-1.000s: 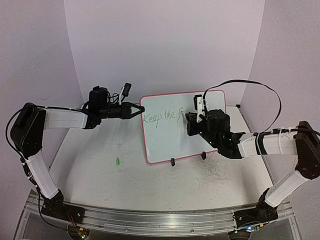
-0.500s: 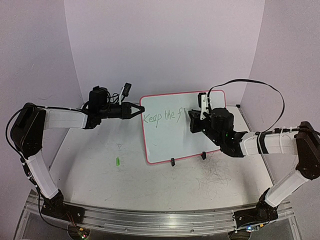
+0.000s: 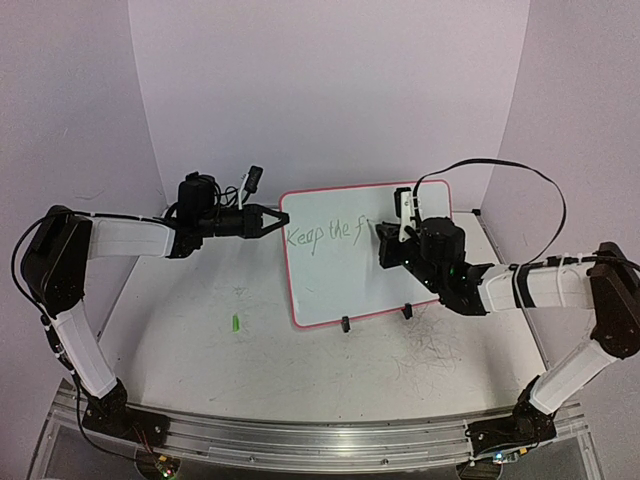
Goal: Write a sentence on the whiteboard
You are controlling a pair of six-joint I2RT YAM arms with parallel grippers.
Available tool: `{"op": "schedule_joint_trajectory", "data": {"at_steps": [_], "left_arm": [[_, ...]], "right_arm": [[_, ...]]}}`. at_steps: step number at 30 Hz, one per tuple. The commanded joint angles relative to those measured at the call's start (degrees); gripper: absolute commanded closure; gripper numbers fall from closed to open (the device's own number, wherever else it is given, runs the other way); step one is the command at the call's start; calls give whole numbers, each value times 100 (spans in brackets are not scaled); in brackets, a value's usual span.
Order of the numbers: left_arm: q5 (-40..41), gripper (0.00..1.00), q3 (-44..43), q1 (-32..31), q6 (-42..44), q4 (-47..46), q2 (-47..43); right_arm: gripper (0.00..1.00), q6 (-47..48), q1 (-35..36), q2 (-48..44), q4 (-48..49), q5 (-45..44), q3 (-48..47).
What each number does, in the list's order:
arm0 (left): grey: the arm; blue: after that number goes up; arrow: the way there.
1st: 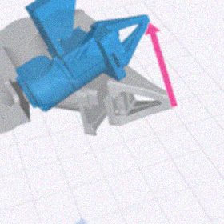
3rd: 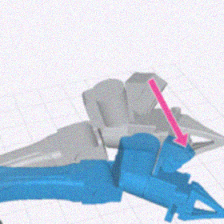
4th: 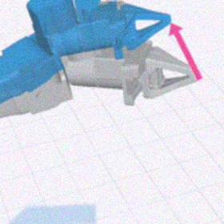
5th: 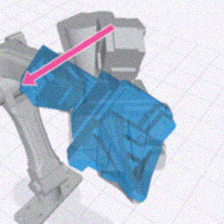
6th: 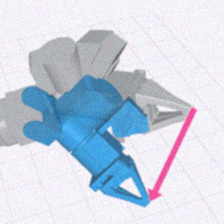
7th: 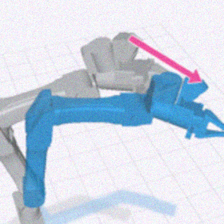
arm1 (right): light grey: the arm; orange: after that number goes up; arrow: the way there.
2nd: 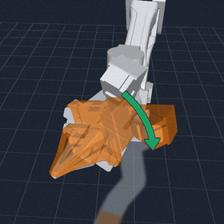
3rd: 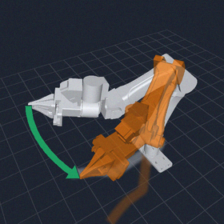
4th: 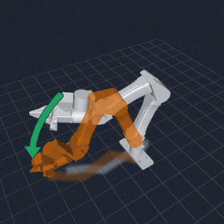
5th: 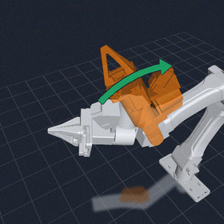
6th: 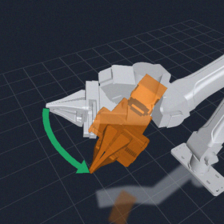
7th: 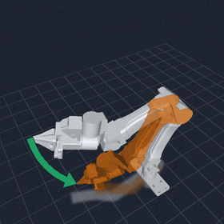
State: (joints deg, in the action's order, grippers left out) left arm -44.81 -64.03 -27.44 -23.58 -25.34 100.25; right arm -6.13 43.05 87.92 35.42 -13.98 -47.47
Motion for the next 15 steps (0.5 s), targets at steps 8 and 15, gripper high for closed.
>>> {"op": "schedule_joint_trajectory", "data": {"at_steps": [8,15], "left_arm": [[78,100,-181,-24,213,21,-180],[70,100,-180,-32,213,26,-186]], "right_arm": [[100,-143,-13,-268,-24,235,147],[100,-97,-15,10,-20,96,-22]]}}
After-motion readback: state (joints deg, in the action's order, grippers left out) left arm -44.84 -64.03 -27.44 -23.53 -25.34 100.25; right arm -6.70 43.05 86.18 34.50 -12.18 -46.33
